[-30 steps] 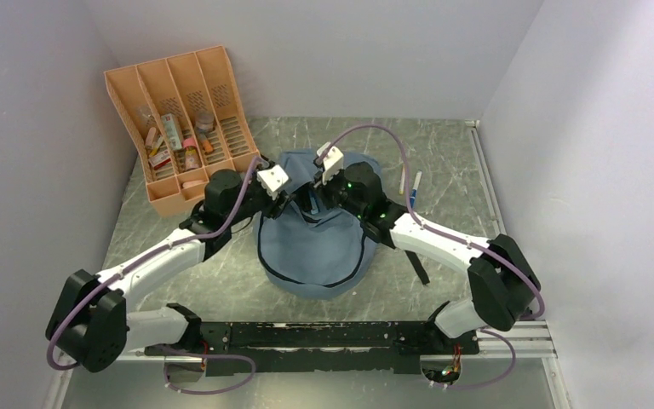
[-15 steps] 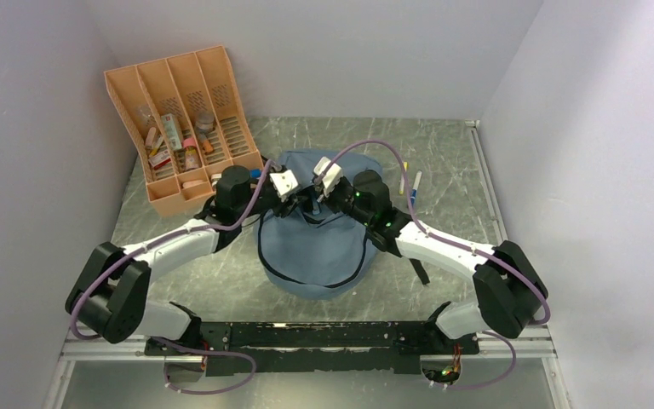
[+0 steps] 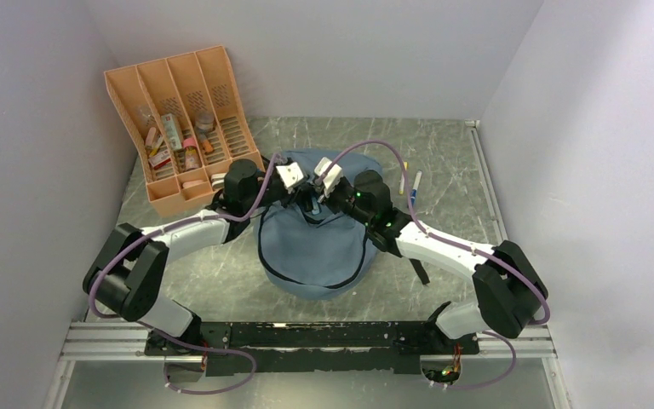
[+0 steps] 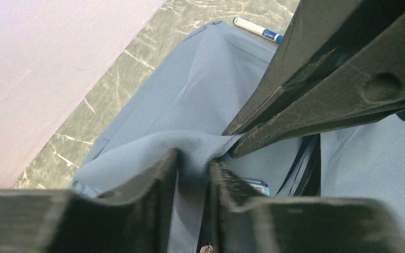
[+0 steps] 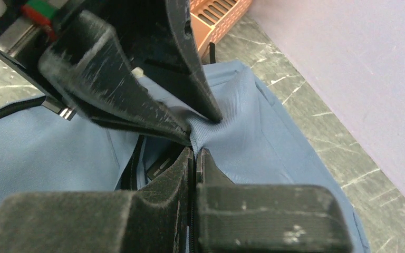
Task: Pack the student bag
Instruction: Pick up the stationery from the center of the board.
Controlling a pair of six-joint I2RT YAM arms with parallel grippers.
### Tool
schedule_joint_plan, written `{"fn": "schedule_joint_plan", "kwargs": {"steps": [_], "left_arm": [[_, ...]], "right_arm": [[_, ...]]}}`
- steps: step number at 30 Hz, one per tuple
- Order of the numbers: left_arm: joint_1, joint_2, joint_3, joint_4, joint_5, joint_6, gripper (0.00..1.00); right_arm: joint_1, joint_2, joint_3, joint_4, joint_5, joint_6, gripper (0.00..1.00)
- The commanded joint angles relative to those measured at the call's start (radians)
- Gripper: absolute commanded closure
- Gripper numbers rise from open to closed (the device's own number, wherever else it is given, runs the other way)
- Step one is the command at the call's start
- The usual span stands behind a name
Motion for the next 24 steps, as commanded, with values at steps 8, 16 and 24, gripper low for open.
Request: {"fn": "schedule_joint_plan", "kwargs": {"steps": [8, 16, 24], "left_arm": [[0.008, -0.020, 0.032, 0.043, 0.005, 0.010, 0.95], [0.005, -0.018, 0.023, 0.037, -0.019, -0.005, 0.95], [-0.041, -0.046, 0.016, 0.000, -0.143, 0.044, 0.95]], "right_arm": [[0.003, -0.041, 0.015, 0.018, 0.040, 0.056, 0.74], [0.004, -0.178, -0.031, 0.030, 0.158, 0.221, 0.65], [-0.180, -0.205, 0.050, -0.294, 0.551, 0.727, 0.62]]}}
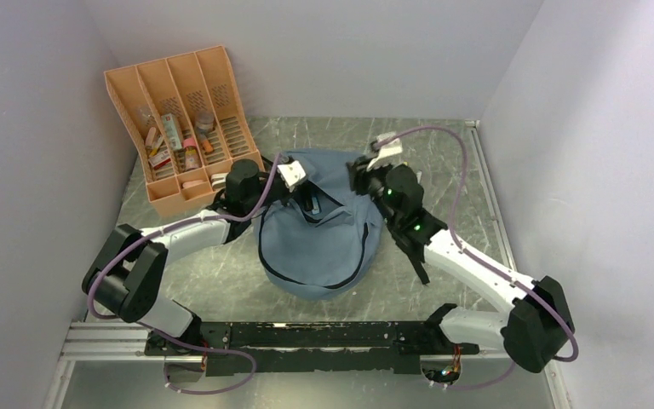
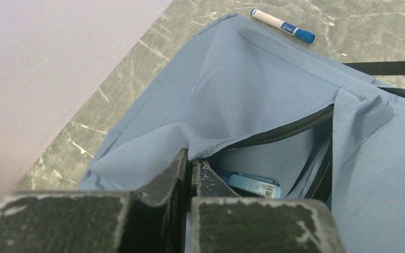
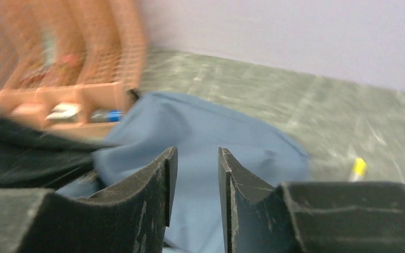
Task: Pack the student bag
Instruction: Pick up the stationery from the center of the board.
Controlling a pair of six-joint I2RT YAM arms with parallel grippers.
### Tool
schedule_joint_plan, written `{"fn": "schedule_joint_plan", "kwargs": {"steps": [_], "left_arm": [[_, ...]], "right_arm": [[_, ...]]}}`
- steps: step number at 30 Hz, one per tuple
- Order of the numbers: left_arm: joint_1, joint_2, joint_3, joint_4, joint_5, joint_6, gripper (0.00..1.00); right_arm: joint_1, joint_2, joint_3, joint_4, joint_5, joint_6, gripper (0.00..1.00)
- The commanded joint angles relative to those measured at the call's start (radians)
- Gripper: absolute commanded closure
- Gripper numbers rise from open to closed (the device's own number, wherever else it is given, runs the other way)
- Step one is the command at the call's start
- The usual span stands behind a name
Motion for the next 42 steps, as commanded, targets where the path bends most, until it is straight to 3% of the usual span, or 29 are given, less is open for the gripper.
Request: {"fn": "schedule_joint_plan", "kwargs": {"steps": [1, 4, 8, 15, 27, 35, 42], "left_arm": [[-0.034, -0.047, 0.004, 0.015, -0.099, 0.049, 0.95], [-0.053, -0.045, -0.002, 0.020, -0.135, 0.043, 0.95], [-0.065, -0.038, 0.000, 0.025, -0.172, 0.022, 0.95], [-0.075, -0.028, -0.002, 0.032, -0.187, 0.031, 0.95], [-0.089, -0.014, 0.002, 0.018, -0.202, 0.054, 0.95], [-0.092, -0.001, 0.022, -0.005, -0.202, 0.035, 0.95], [-0.099, 0.001, 0.036, -0.022, -0.232, 0.022, 0.95]], "right_arm": [[-0.203, 0.050, 0.102, -0.319, 0.187, 0.400, 0.62], [-0.371, 0.119, 0.138, -0.455, 0.106, 0.471, 0.61], [-0.456, 0.228, 0.182, -0.547, 0.088, 0.477, 0.60], [-0.562, 0.369, 0.197, -0.498, 0.081, 0.454, 0.60], [-0.629, 0.659, 0.344, -0.482, 0.068, 0.409, 0.62], [-0.647, 0.750, 0.393, -0.495, 0.074, 0.373, 0.65], [-0.657, 0.763, 0.385, -0.483, 0.031, 0.361, 0.84]]}}
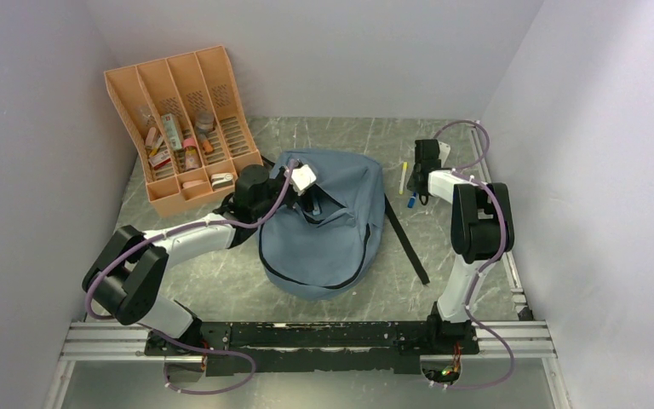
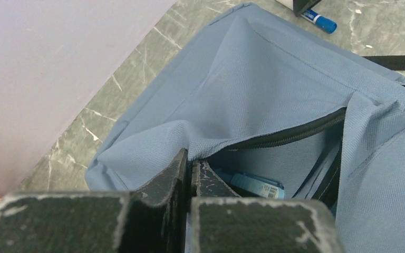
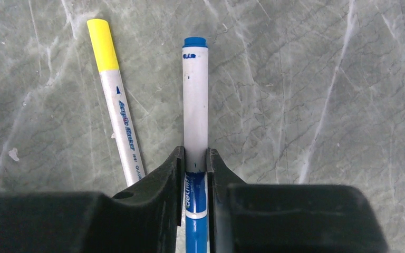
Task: Pack the student bag
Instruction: Pick up the stationery from the center of the board, then place the stationery in the student bag.
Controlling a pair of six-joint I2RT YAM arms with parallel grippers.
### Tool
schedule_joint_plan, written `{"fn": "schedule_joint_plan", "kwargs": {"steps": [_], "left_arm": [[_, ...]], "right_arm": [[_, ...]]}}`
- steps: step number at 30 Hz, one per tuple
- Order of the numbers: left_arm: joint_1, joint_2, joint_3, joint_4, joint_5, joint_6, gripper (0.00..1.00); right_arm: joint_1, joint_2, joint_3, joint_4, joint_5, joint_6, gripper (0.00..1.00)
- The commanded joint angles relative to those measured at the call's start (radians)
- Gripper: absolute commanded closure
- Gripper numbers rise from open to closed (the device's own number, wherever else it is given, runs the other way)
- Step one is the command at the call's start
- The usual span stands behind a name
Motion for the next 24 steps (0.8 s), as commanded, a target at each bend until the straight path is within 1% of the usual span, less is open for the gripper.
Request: {"fn": "schedule_joint_plan", "kwargs": {"steps": [1, 4, 7, 9, 12, 13, 18, 22, 24], "left_arm": [[-0.010, 0.013, 0.036, 0.016, -0.044, -0.017, 0.95], [-0.010, 0.013, 0.035, 0.021, -0.062, -0.026, 0.95], [-0.011, 0.013, 0.036, 0.025, -0.078, -0.039, 0.95], [-0.011, 0.013, 0.040, 0.022, -0.078, -0.043, 0.95], [-0.011, 0.017, 0.047, 0.017, -0.078, -0.046, 0.95], [-0.011, 0.019, 0.048, 0.017, -0.078, -0.045, 0.95], [-0.011, 0.030, 0.050, 0.017, -0.087, -0.055, 0.95], [-0.011, 0.035, 0.064, 0.003, -0.104, -0.081, 0.95], [-0.011, 0.036, 0.068, 0.003, -0.120, -0.090, 0.95]], "right_arm": [[-0.015, 0.012, 0.013, 0.018, -0.024, -0.014, 0.87], [-0.015, -0.025, -0.019, 0.041, -0.016, -0.023, 0.94], [-0.015, -0.108, -0.075, 0.090, -0.017, -0.041, 1.00], [-0.014, -0.201, -0.118, 0.132, -0.055, -0.044, 1.00], [0.001, -0.330, -0.188, 0.211, -0.182, -0.040, 1.00], [0.018, -0.374, -0.211, 0.228, -0.201, -0.042, 1.00], [0.180, -0.591, -0.335, 0.363, -0.274, -0.147, 1.00], [0.304, -0.739, -0.439, 0.435, -0.410, -0.180, 1.00], [0.362, -0.802, -0.516, 0.487, -0.484, -0.201, 1.00]]}}
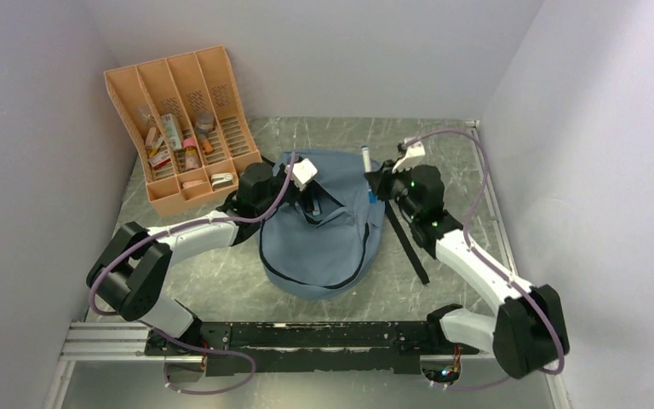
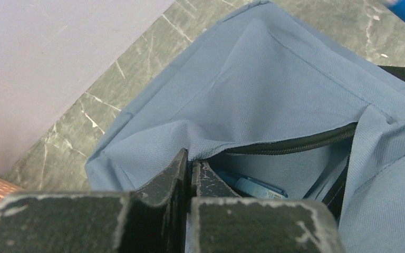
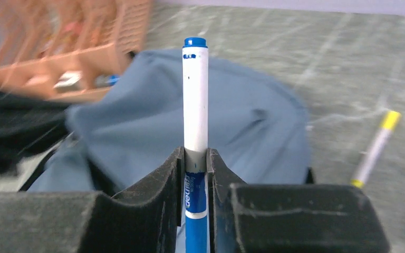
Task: Pack the student bag
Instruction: Place the stationery in the student bag.
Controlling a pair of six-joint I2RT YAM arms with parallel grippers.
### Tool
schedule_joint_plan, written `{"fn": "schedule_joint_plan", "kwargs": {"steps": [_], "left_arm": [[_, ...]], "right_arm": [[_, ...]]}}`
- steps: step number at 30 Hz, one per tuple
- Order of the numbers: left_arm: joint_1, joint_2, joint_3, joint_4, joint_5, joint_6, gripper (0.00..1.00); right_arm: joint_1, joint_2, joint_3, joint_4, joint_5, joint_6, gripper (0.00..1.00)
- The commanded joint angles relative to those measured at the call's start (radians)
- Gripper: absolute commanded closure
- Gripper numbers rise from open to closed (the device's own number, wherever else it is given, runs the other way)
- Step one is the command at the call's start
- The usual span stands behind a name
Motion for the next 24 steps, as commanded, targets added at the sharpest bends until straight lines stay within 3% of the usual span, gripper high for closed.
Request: {"fn": "schedule_joint_plan", "kwargs": {"steps": [1, 7, 13, 24], "left_arm": [[-0.004, 0.009, 0.043, 0.013, -0.052, -0.034, 0.95], [-0.004, 0.014, 0.049, 0.009, -0.052, -0.038, 0.95], [-0.003, 0.010, 0.045, 0.012, -0.051, -0.029, 0.95], [-0.007, -0.004, 0.043, 0.009, -0.055, -0.015, 0.95]], "right_arm": [[0.101, -0.126, -0.134, 0.137, -0.188, -0.069, 1.00], [0.198, -0.122, -0.151, 0.104, -0.352, -0.022, 1.00], [0.300, -0.017, -0.092, 0.050, -0.303, 0.036, 1.00], [0.329, 0.130, 0.083, -0.142, -0.062, 0.206, 1.00]]}}
